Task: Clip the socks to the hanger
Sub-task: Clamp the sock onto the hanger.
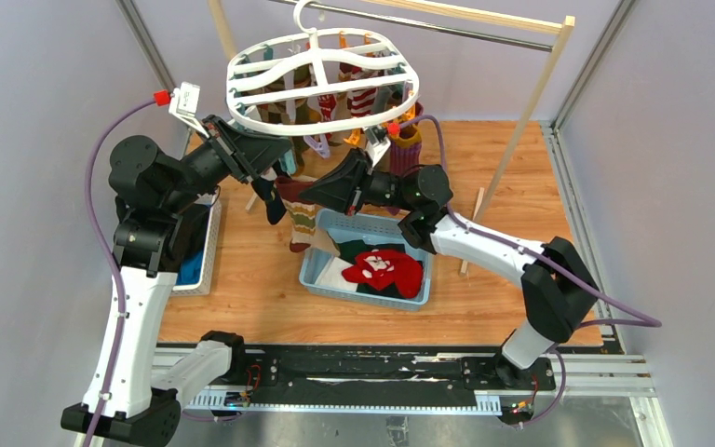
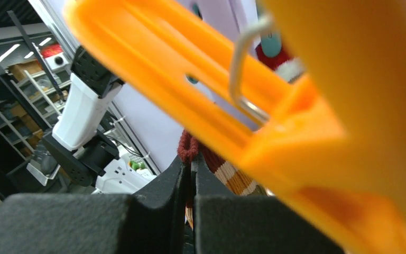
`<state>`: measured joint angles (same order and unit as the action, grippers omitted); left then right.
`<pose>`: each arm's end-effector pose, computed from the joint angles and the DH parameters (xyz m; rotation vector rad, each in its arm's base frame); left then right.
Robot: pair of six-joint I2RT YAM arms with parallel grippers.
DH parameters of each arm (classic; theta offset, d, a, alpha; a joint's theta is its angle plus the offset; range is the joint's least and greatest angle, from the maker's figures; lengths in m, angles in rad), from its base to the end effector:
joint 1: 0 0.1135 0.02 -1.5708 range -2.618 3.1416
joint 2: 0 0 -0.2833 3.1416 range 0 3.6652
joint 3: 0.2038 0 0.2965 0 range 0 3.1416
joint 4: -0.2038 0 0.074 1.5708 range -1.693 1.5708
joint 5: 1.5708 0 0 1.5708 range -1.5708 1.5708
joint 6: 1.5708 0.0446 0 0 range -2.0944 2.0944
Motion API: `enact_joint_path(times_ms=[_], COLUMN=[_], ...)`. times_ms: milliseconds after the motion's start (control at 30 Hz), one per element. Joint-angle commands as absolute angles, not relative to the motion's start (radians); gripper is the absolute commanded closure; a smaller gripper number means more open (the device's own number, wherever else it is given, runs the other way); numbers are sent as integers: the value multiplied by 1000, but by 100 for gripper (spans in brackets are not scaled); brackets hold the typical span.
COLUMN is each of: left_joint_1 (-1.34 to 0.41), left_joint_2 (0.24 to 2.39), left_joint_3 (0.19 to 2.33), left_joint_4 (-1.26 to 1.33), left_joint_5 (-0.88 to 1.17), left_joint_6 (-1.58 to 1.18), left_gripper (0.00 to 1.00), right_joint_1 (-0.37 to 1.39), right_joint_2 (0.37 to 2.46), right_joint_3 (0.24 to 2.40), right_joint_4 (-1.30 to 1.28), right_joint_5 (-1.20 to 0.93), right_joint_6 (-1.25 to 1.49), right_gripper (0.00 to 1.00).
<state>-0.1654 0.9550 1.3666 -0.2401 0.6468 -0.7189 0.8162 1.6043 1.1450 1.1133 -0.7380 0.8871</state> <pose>0.1992 -0.0605 0.5346 0.1575 1.5358 -1.1636 0.2530 0.3129 0.3868 -0.7697 1.0573 1.8317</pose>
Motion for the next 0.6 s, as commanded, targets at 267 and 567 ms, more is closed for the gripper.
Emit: enact_joint_path(times_ms=[267,567], left_joint_1=[-164,-164], left_joint_2=[957,961], left_joint_3=[1349,1348], left_joint_4=[-209,-208], left_joint_5=[719,737], left_joint_6=[-735,-738], left_gripper=[100,100], right_joint_1=[768,755], right_joint_2=[1676,1704], right_joint_3=[1243,1244], right_joint_4=[1346,1414], right_joint_5=[-812,-752], right_joint_6=[1081,1137], right_gripper=[100,100])
